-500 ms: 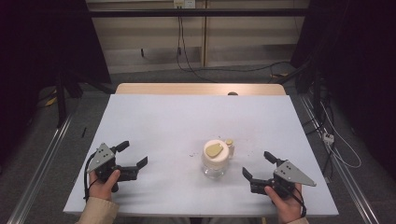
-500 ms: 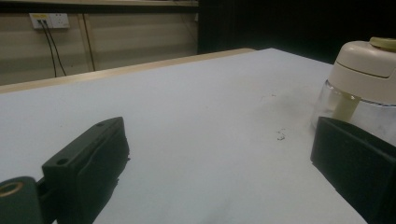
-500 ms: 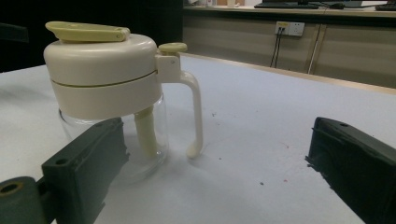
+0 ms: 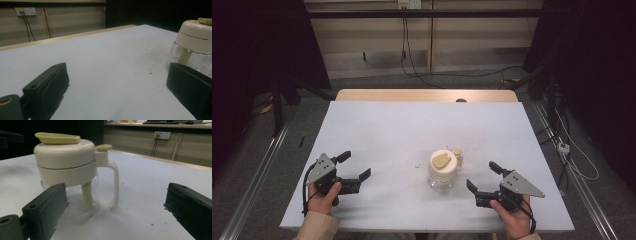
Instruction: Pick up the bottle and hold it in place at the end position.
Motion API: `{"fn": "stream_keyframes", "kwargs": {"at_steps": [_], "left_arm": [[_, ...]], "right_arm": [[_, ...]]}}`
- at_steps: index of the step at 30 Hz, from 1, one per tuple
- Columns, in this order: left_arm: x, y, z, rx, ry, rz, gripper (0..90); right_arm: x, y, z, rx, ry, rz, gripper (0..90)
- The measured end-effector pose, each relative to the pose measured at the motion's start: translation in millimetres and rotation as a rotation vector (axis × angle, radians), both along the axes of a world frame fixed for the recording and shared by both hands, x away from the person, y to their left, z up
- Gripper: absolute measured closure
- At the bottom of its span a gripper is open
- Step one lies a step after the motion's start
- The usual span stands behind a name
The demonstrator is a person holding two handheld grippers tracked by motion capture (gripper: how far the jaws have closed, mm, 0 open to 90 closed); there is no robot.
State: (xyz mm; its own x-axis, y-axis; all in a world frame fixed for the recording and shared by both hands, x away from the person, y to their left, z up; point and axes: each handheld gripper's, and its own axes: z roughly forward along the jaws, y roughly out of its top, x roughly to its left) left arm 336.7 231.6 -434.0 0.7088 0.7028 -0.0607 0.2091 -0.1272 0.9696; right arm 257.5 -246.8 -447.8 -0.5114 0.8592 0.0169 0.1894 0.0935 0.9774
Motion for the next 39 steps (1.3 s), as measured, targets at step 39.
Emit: {"fn": "stream_keyframes", "kwargs": {"at_steps": [39], "left_arm": [[-1.1,-3.3,-1.5,0.037,-0.008,-0.013,4.1]], "right_arm": [[20.4,61.5,-3.4,0.009,0.057,0.117,5.6]]}}
